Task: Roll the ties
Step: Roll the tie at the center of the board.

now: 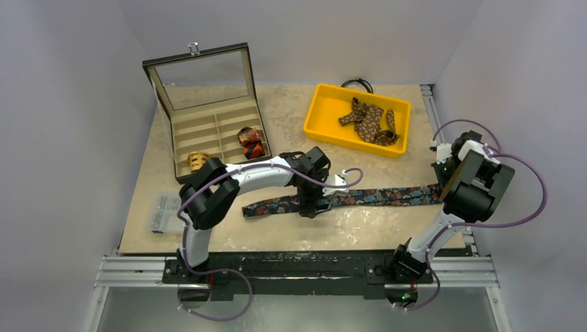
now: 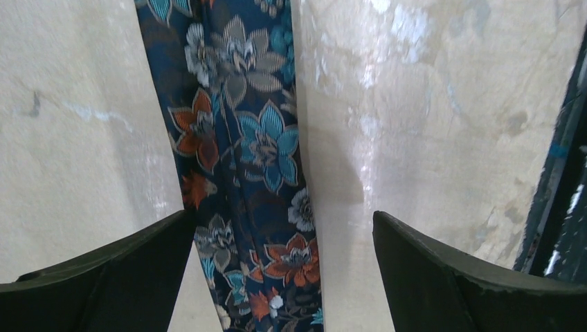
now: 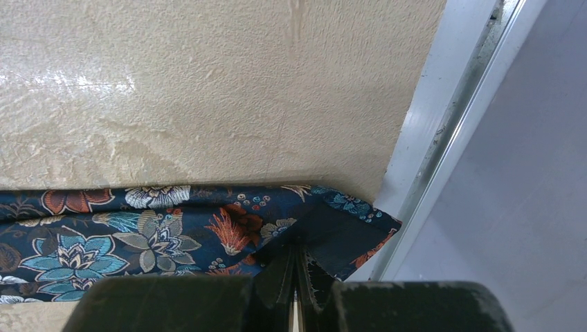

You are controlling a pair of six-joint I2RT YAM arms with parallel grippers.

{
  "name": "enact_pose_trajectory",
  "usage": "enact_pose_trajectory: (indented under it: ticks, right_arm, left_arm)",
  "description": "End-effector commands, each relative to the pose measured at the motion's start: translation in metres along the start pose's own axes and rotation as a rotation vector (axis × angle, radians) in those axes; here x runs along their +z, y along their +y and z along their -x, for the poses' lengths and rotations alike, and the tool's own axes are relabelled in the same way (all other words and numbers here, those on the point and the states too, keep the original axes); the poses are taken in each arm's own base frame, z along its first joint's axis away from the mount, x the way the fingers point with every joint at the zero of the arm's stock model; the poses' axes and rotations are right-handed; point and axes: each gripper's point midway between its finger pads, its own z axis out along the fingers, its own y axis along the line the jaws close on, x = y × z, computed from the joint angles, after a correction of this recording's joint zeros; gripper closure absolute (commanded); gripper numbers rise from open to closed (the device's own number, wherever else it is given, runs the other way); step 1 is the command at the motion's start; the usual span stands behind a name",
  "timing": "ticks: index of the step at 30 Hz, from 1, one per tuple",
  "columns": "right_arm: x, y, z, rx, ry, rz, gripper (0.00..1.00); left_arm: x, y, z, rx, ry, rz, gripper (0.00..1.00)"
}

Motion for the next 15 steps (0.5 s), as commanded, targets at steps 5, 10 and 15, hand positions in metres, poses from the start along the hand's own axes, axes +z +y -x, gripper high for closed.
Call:
enact_pose_trajectory:
  ticks: [5,10,15]
  right_arm:
    - [0.002,-0.007,0.007,-0.001,-0.025,-0.01,0.99]
    - [0.002,-0.007,0.008,-0.001,-0.021,-0.009,0.99]
    - [0.002,-0.009,0.008,-0.005,-0.017,-0.012,0.99]
  left_arm:
    - [-0.016,0.025,-0.029,0.052,0.063,0.173,0.0]
    - [-0.012,0.024,-0.039,0.079,0.087,0.158,0.15]
    - [-0.014,0.018,-0.041,0.076,0.069,0.098,0.32]
